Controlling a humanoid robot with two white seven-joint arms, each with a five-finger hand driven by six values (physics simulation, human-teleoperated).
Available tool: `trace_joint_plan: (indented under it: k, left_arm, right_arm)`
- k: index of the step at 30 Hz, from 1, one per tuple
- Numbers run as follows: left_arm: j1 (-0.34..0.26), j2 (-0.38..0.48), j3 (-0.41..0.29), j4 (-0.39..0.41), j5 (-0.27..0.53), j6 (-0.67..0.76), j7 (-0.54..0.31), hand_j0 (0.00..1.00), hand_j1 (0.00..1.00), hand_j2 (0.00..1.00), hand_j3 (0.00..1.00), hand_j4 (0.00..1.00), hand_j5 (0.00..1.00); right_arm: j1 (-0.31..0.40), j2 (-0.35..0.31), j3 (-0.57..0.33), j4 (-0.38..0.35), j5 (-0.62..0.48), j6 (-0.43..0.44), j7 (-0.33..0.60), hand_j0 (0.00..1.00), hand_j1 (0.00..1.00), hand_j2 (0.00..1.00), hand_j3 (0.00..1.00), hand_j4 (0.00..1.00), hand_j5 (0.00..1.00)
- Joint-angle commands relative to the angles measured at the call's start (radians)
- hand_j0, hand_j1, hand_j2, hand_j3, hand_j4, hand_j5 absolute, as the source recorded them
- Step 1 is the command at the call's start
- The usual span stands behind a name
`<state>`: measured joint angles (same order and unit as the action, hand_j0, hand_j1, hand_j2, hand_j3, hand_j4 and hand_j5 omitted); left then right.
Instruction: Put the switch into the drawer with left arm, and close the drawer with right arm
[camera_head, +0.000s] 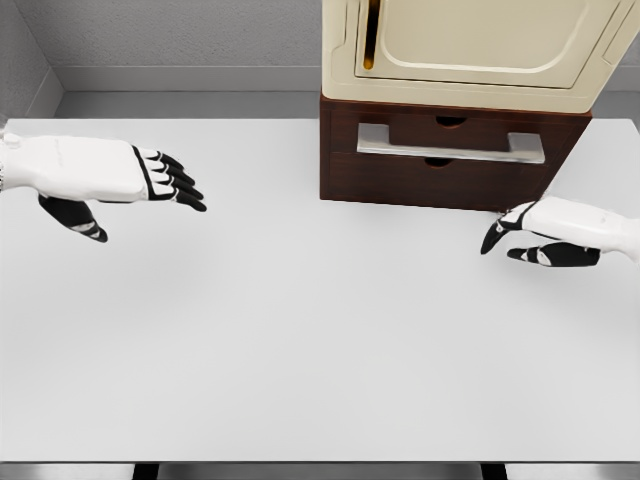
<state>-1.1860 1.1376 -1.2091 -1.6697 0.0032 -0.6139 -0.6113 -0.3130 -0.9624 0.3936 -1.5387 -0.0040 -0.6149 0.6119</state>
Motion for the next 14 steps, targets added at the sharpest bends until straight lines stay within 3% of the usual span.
trace_joint_plan:
  k: [1, 2, 3, 14]
  left_arm:
    - [0.002, -0.001, -0.004, 0.001, 0.003, 0.003, 0.000, 1.00, 1.00, 1.00, 1.00, 1.00, 1.00]
    - [0.003, -0.002, -0.004, 0.001, 0.003, 0.003, 0.000, 1.00, 1.00, 1.00, 1.00, 1.00, 1.00]
    - [0.005, -0.004, -0.004, 0.001, 0.003, 0.003, 0.000, 1.00, 1.00, 1.00, 1.00, 1.00, 1.00]
    - [0.023, -0.013, -0.003, 0.005, 0.008, 0.003, 0.000, 1.00, 1.00, 1.00, 1.00, 1.00, 1.00]
  right_arm:
    - [0.009, -0.029, -0.006, -0.135, 0.013, 0.004, -0.001, 0.61, 0.61, 0.61, 0.61, 0.61, 0.61]
    - [0.012, -0.022, -0.007, -0.146, 0.012, 0.004, -0.001, 0.94, 0.94, 0.94, 0.94, 0.94, 0.94]
    - [0.015, -0.018, -0.007, -0.146, 0.012, 0.004, -0.001, 1.00, 1.00, 1.00, 1.00, 1.00, 1.00]
    - [0.020, -0.025, -0.001, -0.166, 0.009, 0.004, -0.001, 1.00, 1.00, 1.00, 1.00, 1.00, 1.00]
